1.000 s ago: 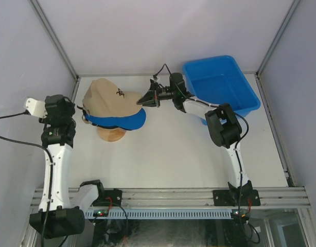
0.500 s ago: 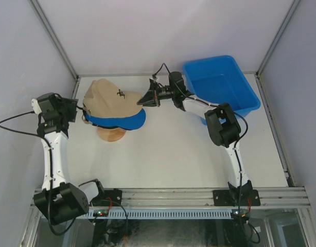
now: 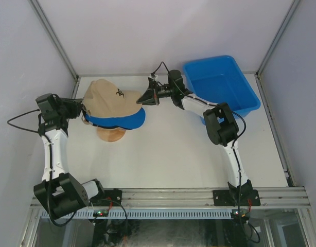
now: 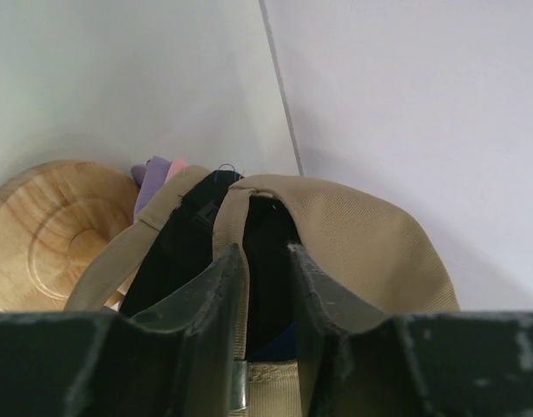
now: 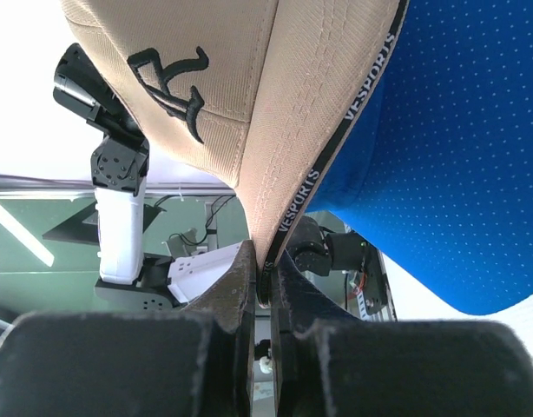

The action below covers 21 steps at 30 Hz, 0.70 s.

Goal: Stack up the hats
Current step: Stack the hat on the hat.

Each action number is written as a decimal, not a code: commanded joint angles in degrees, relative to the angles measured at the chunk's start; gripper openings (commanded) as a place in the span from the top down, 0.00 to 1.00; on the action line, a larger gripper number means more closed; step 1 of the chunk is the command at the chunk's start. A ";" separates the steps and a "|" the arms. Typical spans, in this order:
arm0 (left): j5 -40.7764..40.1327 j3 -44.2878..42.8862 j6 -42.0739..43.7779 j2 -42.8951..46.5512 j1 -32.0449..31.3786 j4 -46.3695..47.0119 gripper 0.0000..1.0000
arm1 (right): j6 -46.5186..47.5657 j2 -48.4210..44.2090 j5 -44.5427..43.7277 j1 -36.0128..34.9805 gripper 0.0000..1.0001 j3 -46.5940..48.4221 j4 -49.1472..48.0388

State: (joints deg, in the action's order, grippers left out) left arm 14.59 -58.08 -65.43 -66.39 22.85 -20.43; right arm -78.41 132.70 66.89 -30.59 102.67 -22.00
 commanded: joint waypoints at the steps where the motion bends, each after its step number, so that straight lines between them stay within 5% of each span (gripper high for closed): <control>1: 4.51 0.02 1.22 -0.70 0.60 1.18 0.69 | 1.17 1.32 0.52 -0.09 1.00 2.33 0.90; 21: 7.74 -2.59 9.31 -0.45 0.67 -6.33 0.85 | 0.82 2.62 0.25 0.43 1.00 4.52 1.95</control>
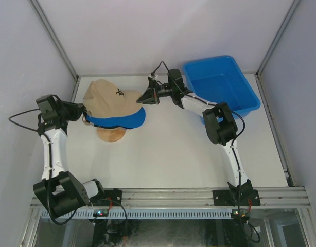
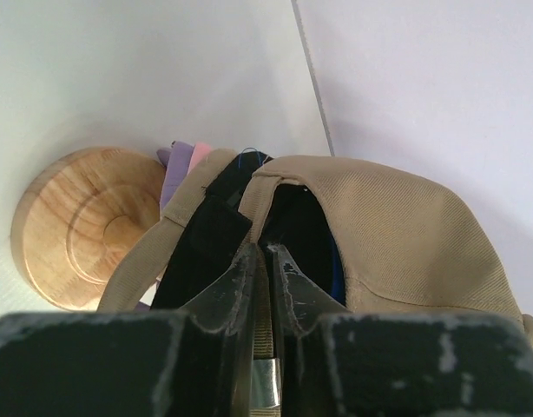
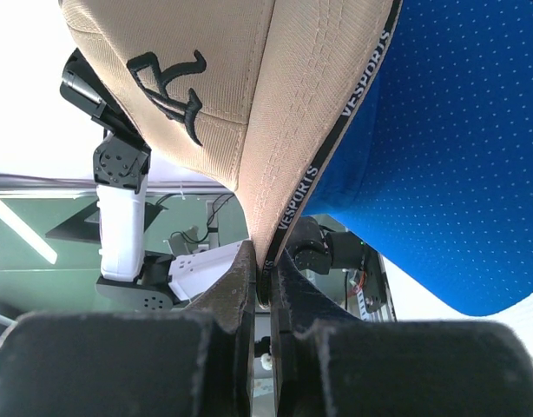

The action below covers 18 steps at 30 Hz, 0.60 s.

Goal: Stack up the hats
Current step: Stack the hat on the hat.

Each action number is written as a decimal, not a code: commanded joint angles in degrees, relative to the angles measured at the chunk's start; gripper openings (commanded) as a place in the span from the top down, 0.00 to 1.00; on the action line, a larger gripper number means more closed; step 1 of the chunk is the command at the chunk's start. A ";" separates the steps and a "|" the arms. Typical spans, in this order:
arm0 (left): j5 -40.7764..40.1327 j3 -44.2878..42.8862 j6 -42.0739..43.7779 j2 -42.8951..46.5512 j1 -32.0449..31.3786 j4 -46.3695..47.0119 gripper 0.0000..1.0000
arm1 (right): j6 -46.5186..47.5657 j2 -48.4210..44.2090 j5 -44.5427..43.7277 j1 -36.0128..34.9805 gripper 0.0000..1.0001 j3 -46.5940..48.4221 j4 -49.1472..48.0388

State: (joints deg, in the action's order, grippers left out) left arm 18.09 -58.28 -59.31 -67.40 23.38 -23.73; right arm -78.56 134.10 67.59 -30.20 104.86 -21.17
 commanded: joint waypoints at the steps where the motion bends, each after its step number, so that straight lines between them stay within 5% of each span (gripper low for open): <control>1: 4.36 -2.53 3.49 0.72 0.25 -3.48 0.84 | 0.96 1.29 -0.42 0.09 1.00 2.48 1.13; 9: 8.13 0.10 -1.83 3.86 1.72 3.79 0.87 | 1.40 1.76 -0.52 0.22 1.00 3.08 2.16; 18: 8.79 1.69 -6.87 6.62 2.38 9.73 0.68 | 3.05 1.82 -0.51 0.63 1.00 4.17 4.86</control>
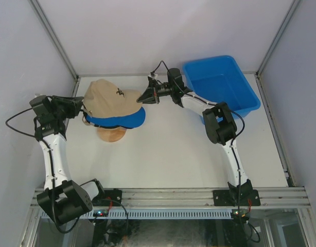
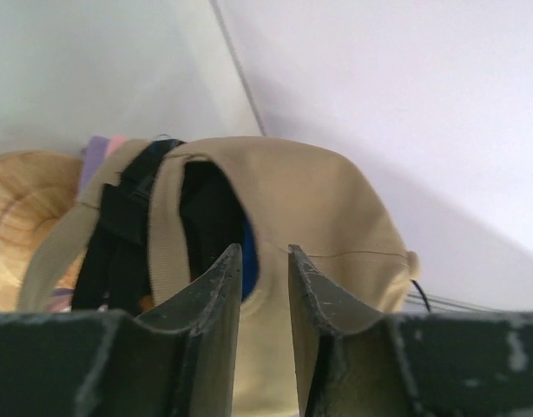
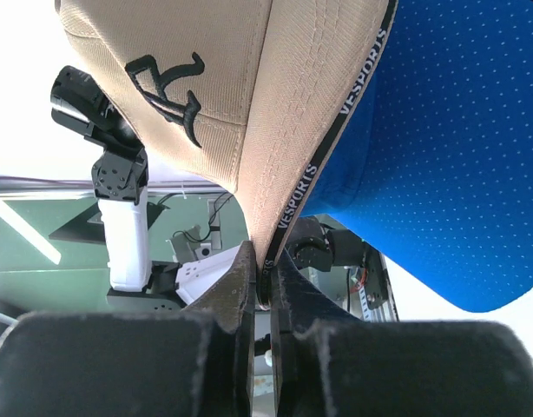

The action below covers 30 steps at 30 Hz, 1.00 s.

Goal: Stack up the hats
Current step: Stack the hat on the hat.

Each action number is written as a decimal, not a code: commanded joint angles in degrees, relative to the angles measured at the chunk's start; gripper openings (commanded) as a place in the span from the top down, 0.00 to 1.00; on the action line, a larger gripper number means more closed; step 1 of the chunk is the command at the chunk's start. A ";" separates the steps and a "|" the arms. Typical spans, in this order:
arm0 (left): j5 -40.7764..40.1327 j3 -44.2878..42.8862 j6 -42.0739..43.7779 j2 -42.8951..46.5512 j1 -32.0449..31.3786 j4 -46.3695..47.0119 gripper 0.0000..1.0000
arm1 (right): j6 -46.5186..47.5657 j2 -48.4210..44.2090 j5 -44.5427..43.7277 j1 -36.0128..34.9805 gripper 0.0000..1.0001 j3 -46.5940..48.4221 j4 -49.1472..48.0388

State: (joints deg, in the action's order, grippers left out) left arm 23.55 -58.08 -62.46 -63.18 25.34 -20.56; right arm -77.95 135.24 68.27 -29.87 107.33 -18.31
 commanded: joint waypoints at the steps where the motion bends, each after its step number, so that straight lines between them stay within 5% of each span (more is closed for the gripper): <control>1: 4.17 2.31 -5.03 2.40 0.40 8.17 0.67 | 2.50 0.67 -1.15 0.33 1.00 1.74 2.04; 9: 7.97 5.71 -8.37 1.14 0.41 14.22 0.61 | 1.27 1.03 -0.95 0.34 1.00 2.20 0.67; 25: 8.26 5.81 -3.01 -0.19 0.47 9.69 0.59 | -0.13 1.84 -1.07 0.50 1.00 3.80 -0.33; 27: 8.91 5.97 -3.56 -0.50 0.50 11.08 0.62 | -0.33 1.99 -1.09 0.44 1.00 4.02 -0.36; 30: 9.25 6.16 -4.39 -0.31 0.45 13.32 0.79 | -0.32 2.10 -1.06 0.36 1.00 4.03 -0.34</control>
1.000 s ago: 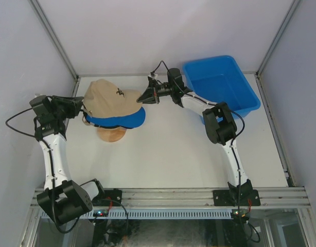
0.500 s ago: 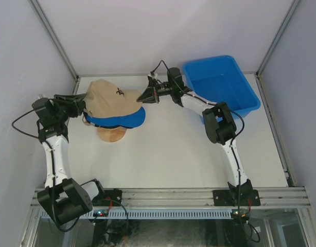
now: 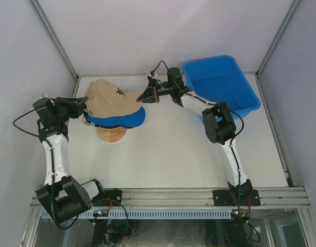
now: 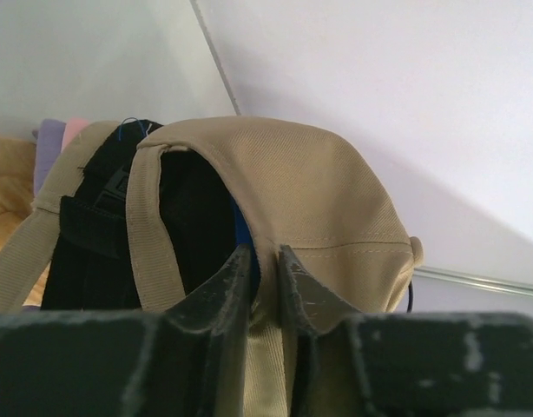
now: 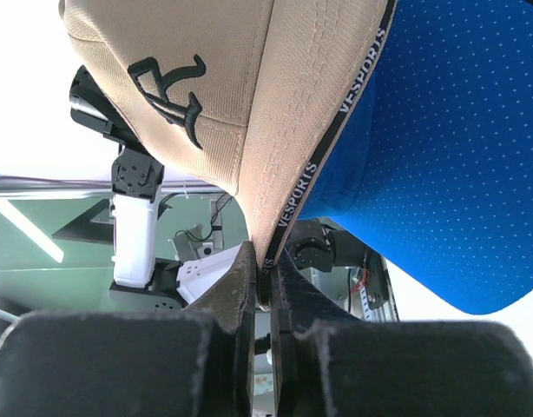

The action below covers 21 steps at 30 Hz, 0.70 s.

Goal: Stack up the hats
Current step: Stack the hat on the hat.

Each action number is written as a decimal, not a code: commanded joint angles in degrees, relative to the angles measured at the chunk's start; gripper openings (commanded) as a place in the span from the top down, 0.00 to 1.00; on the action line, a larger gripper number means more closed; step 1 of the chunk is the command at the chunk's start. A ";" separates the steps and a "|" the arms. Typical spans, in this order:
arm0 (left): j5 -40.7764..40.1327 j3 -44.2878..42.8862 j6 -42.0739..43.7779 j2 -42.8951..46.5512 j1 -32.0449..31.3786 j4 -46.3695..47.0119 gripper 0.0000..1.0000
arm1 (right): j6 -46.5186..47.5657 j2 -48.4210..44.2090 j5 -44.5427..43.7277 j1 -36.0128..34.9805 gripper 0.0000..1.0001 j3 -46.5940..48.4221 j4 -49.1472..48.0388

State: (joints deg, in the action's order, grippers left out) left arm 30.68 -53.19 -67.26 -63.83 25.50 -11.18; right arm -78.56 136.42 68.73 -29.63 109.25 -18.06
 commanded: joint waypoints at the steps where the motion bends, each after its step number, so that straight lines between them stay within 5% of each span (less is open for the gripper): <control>1: 2.19 1.18 0.36 0.35 0.32 4.19 0.85 | 0.27 0.99 -1.54 0.10 1.00 2.03 -0.57; 6: 1.30 1.06 -0.16 1.91 0.73 4.88 0.99 | -0.02 1.18 -1.58 0.22 1.00 2.04 -0.89; 21: -1.95 0.12 -4.10 8.25 1.43 6.72 1.00 | -1.47 1.41 -2.47 1.31 1.00 4.92 -1.06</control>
State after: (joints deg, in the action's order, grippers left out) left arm 29.91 -53.19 -69.14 -58.74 26.24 -9.47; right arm -79.13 136.75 68.58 -28.99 110.76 -18.24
